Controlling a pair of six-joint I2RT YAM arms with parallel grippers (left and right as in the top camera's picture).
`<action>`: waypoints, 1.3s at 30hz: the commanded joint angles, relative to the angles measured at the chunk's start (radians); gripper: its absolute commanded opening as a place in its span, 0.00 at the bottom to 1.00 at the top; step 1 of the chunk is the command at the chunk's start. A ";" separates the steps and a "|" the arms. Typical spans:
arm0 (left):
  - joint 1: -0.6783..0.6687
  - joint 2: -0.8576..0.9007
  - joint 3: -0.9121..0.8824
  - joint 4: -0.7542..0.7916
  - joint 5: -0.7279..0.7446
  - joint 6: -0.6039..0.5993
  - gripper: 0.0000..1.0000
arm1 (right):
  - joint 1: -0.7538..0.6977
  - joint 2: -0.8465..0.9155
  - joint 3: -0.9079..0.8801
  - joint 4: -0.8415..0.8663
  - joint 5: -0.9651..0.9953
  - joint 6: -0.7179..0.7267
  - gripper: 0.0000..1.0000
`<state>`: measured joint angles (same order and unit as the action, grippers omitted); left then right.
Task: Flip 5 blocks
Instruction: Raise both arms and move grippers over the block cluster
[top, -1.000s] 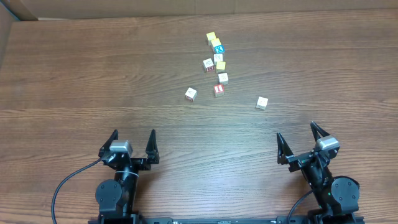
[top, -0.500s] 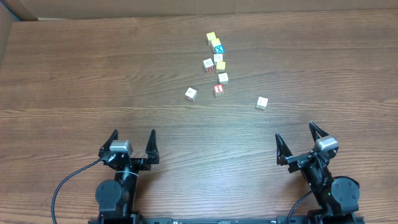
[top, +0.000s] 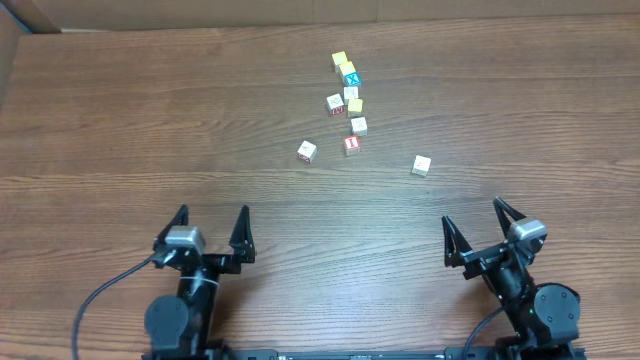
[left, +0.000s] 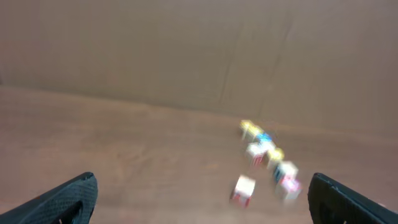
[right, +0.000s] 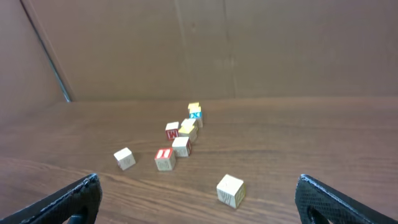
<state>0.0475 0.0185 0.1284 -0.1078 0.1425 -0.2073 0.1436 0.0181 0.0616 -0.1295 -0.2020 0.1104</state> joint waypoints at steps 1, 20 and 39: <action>-0.002 0.026 0.171 -0.045 0.020 -0.026 1.00 | -0.006 0.030 0.181 -0.057 0.066 0.024 1.00; -0.002 1.035 1.462 -0.840 0.124 0.043 1.00 | -0.006 1.165 1.663 -1.106 0.156 0.021 1.00; -0.005 1.541 1.753 -1.341 0.265 0.025 0.04 | -0.005 1.723 1.859 -1.369 -0.171 0.132 0.14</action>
<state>0.0475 1.5440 1.8854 -1.4361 0.3702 -0.1837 0.1436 1.7306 1.9289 -1.5002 -0.3500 0.1787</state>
